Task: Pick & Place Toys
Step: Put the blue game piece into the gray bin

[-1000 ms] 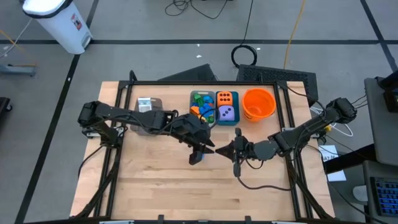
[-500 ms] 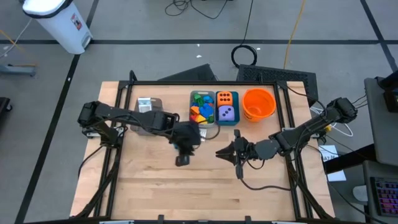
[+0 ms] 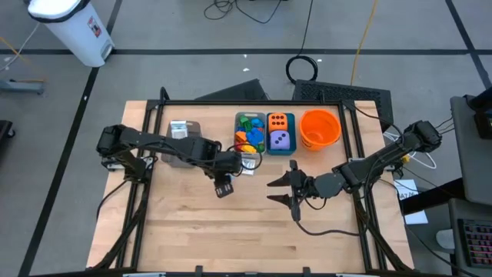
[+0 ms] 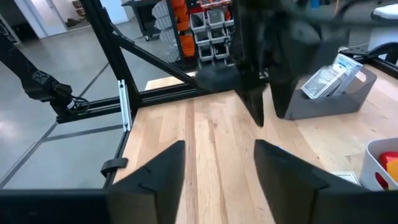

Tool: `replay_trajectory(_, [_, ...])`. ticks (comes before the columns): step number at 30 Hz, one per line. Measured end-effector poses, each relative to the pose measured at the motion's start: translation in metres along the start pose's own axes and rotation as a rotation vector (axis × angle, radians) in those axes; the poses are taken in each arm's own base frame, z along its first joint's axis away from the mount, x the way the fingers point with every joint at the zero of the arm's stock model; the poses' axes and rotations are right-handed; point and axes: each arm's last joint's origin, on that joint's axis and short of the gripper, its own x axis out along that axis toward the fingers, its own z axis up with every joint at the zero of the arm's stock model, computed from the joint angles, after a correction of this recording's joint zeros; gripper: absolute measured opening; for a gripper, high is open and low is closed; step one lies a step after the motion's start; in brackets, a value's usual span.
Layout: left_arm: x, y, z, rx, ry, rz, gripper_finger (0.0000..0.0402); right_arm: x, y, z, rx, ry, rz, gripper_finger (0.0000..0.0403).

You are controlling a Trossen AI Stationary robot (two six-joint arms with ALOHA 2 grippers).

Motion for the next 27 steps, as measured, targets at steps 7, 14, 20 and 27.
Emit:
replay_trajectory(7, [0.046,0.006,-0.018,-0.09,0.065,-0.071,0.024,0.0,-0.001,-0.002,-0.009,0.018,-0.007,0.0228])
replay_trajectory(14, [0.075,0.016,-0.03,-0.176,0.018,-0.011,0.0255,0.0,0.0,-0.002,-0.009,0.018,-0.004,0.0242])
replay_trajectory(20, [0.08,0.022,-0.031,-0.204,-0.042,0.076,0.0255,0.0,-0.001,-0.002,-0.01,0.021,-0.006,0.0243])
replay_trajectory(27, [0.094,0.024,-0.035,-0.188,-0.074,0.06,0.0255,0.001,-0.003,-0.002,-0.009,0.021,-0.015,0.0243])
